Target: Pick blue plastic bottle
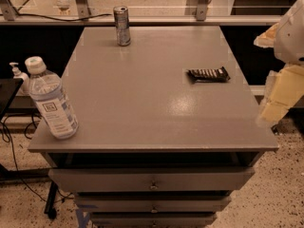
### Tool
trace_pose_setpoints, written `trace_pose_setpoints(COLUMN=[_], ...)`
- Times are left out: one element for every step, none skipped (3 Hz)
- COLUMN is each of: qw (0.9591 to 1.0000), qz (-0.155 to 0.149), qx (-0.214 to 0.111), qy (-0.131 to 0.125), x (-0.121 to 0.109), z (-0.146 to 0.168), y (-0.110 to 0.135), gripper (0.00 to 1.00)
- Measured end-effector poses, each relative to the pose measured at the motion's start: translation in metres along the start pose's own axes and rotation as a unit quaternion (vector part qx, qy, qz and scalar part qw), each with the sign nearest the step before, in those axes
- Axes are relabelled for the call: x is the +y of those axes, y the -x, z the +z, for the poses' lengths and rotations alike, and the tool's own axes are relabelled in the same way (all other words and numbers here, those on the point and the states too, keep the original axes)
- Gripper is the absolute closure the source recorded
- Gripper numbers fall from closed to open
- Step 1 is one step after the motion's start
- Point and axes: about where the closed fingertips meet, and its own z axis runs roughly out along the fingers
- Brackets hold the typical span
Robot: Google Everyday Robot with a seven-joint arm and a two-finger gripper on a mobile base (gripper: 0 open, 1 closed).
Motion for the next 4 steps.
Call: trace_pose_setpoints(qw=[0.9991,0.9919,0.9760,0.9504], qz=[-0.001,0.001,0.003,-0.001], qx=[-0.043,-0.122,-0.210,-0.301], qy=[0.008,0.035,0.058,0.076], x=[0.008,0.024,0.042,0.061], z=[0.016,0.048,0.077,0.099], y=[0.021,0.058,0.102,0.159], gripper=[0.00,0.00,0.00,0.00])
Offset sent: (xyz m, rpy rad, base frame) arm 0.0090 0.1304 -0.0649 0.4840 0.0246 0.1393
